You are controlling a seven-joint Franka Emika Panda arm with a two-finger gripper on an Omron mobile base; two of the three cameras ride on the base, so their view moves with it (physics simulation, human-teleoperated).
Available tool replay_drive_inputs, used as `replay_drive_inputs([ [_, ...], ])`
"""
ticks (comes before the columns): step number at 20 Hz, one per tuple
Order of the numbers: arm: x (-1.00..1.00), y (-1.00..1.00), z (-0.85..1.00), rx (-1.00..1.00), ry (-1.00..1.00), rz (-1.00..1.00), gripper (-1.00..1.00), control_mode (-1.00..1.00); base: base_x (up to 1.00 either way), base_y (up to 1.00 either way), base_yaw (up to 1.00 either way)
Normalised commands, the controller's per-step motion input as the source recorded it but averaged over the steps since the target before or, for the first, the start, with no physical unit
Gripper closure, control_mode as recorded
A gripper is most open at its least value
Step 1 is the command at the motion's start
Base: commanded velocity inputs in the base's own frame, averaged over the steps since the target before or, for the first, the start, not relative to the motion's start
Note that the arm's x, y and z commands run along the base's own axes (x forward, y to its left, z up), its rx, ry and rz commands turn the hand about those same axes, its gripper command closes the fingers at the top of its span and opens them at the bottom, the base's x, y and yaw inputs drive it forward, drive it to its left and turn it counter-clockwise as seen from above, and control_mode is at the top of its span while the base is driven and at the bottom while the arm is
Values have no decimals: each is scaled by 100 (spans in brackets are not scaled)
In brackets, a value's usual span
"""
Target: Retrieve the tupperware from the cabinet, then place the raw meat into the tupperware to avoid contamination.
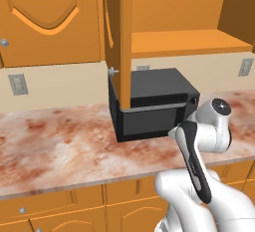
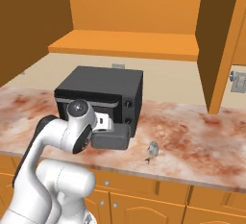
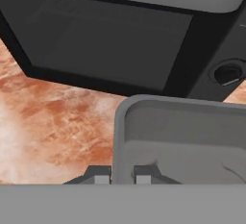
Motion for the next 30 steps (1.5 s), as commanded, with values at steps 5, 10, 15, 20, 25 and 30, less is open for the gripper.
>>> replay_drive_inputs([
  [5,0,7,-29,4,-6,-3,100,-100,0,0,0],
  [10,2,4,-37,2,-7,-3,100,-100,0,0,0],
  [15,9,6,-41,0,-6,-4,100,-100,0,0,0],
  [20,12,11,-37,0,-4,-5,100,-100,0,0,0],
  [25,9,11,-39,0,-3,-5,100,-100,0,0,0],
  [30,9,12,-44,0,-4,-5,100,-100,0,0,0],
])
